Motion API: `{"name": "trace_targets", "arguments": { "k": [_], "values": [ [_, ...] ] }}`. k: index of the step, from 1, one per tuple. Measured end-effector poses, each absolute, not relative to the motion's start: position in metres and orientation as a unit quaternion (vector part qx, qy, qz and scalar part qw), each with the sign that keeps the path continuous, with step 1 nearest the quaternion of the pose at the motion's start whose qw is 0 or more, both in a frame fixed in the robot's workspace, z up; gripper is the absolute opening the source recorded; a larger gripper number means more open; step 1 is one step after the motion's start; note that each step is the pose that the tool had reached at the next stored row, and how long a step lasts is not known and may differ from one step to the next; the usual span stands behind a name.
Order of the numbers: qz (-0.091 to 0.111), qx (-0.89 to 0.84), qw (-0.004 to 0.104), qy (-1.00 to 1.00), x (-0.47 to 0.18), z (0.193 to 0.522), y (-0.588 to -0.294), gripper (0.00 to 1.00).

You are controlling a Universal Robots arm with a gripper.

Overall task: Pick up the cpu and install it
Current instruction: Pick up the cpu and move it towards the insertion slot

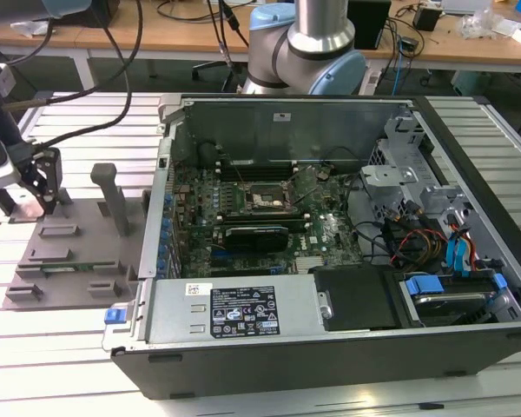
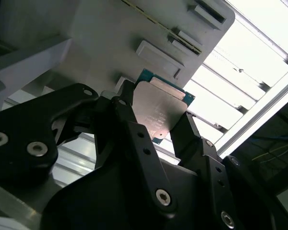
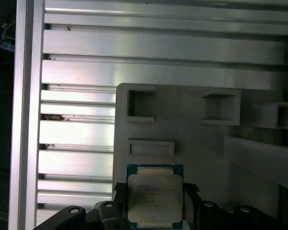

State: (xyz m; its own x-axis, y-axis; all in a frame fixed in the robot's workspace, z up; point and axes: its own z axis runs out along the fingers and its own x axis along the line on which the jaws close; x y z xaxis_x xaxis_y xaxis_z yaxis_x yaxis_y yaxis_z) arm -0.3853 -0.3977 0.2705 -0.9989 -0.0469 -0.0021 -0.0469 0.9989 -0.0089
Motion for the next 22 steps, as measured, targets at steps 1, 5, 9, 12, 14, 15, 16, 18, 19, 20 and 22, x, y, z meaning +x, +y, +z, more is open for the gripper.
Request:
{"name": "trace_targets", "arguments": {
  "k": [1,5,9,12,14,15,16,18,19,20,22],
  "values": [
    [-0.004,-0.023,0.001,1.0,-0.385,0.271,-0.398,0.55],
    [-0.004,-0.023,0.001,1.0,-0.385,0.274,-0.398,0.55],
    [-0.004,-0.023,0.001,1.0,-0.385,0.277,-0.398,0.55],
    [-0.004,-0.023,0.001,1.0,-0.385,0.278,-0.398,0.55],
    [-0.004,-0.023,0.001,1.0,-0.385,0.279,-0.398,0.55],
    [-0.004,-0.023,0.001,1.0,-0.385,0.28,-0.398,0.55],
    [-0.004,-0.023,0.001,1.0,-0.385,0.281,-0.398,0.55],
    [-0.004,-0.023,0.001,1.0,-0.385,0.282,-0.398,0.55],
    [-0.004,-0.023,0.001,1.0,-0.385,0.283,-0.398,0.55],
    [-0.004,-0.023,0.001,1.0,-0.385,0.284,-0.398,0.55],
    [-0.004,-0.023,0.001,1.0,-0.385,0.285,-0.398,0.55]
  ]
}}
